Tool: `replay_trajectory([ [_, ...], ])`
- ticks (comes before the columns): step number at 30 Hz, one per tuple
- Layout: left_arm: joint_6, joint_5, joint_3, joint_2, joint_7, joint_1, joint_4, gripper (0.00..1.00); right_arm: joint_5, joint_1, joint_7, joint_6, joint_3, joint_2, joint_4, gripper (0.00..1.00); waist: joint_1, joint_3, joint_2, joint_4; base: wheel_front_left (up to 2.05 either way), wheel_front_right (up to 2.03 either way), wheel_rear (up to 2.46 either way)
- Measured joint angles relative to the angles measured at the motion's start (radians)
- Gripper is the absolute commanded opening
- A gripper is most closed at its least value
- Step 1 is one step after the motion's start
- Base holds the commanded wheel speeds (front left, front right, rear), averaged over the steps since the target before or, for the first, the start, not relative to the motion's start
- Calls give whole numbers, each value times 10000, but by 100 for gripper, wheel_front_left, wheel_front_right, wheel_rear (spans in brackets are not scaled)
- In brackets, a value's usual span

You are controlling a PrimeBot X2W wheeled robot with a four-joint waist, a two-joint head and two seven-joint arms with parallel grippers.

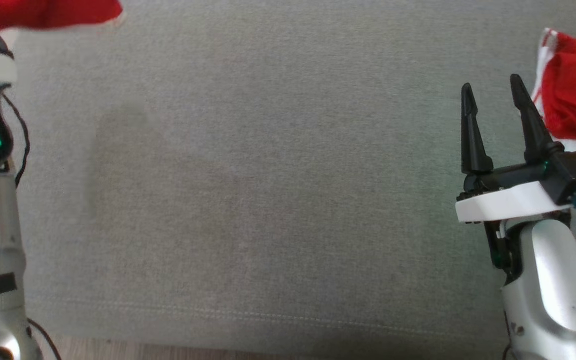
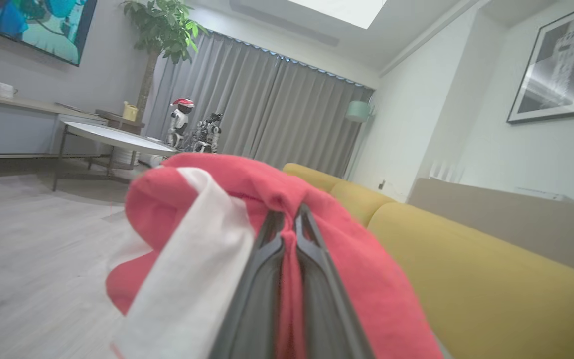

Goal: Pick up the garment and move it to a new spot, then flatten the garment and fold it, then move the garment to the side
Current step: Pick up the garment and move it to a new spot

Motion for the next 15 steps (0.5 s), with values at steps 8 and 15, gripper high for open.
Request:
replay_trajectory([
  [8, 263, -779, -132, -441, 1223, 123, -2508, 0, 372, -9, -274, 0, 27, 8, 86, 100, 0, -36, 0, -639, 0, 0, 0],
  [15, 552, -1028, -867, -951, 2013, 759, -3605, 0, 631, -157, -399, 0, 153, 17, 86, 100, 0, 155, 0, -1478, 0, 0, 0],
])
